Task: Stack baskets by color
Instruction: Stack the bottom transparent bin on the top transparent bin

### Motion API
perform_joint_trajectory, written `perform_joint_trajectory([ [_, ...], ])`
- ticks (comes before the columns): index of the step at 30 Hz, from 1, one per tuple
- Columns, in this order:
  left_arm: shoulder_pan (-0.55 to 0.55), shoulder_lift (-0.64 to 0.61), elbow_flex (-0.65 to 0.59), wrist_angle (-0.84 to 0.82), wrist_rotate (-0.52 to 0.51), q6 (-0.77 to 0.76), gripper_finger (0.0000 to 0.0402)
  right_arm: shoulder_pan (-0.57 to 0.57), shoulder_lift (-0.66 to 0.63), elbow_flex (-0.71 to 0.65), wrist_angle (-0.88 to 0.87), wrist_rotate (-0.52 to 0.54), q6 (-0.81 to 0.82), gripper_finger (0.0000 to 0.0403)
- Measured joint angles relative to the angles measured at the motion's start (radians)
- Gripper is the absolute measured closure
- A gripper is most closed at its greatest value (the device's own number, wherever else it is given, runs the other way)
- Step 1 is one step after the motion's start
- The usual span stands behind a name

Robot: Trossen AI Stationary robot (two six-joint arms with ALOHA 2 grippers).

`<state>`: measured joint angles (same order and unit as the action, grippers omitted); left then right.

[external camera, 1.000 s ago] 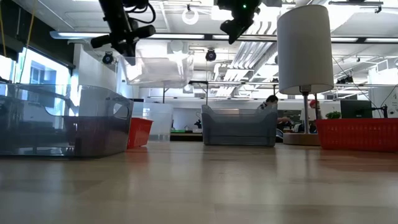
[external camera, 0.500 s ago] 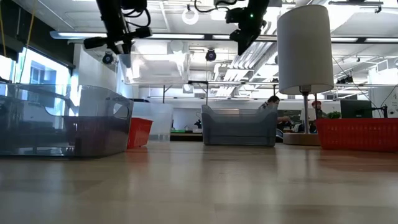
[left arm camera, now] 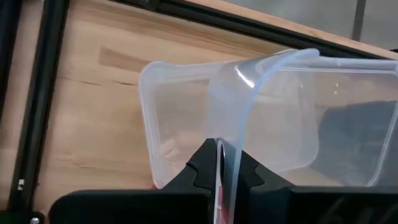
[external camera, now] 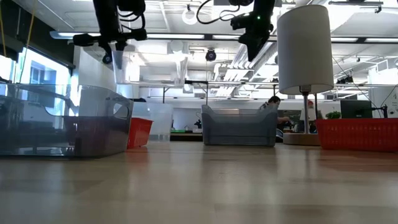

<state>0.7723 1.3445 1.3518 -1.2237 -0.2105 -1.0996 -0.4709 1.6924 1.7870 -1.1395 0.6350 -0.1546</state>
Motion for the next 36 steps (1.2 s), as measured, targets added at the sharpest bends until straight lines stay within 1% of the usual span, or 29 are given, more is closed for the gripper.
perform_joint_trajectory([
  [2,0.006,0.000,0.000,-0.027,-0.011,-0.001,0.0402,0.000,0.000,0.000,-0.004,-0.003,0.001,0.0261],
  [6,0.020,0.000,0.000,-0.137,-0.053,-0.022,0.0402,0.000,0.000,0.000,-0.005,-0.003,-0.001,0.0261],
  [9,0.024,0.000,0.000,-0.159,-0.062,-0.046,0.0402,0.000,0.000,0.000,-0.005,-0.003,-0.002,0.0261],
  [15,0.028,0.000,-0.003,-0.136,-0.063,-0.056,0.0402,0.000,0.000,0.000,-0.005,-0.003,-0.002,0.0261],
  [20,0.034,-0.001,-0.082,-0.102,-0.054,-0.075,0.0402,0.000,0.000,0.000,-0.008,-0.003,-0.002,0.0261],
  [26,0.077,0.000,-0.140,0.039,0.002,-0.020,0.0402,0.000,0.000,0.000,-0.008,-0.003,-0.002,0.0261],
  [31,0.102,0.000,-0.160,0.052,0.005,0.014,0.0402,0.000,0.000,0.000,-0.009,-0.003,-0.002,0.0261],
  [36,0.128,0.000,-0.207,0.074,0.042,0.055,0.0402,0.000,0.000,0.000,-0.009,-0.003,-0.002,0.0261],
])
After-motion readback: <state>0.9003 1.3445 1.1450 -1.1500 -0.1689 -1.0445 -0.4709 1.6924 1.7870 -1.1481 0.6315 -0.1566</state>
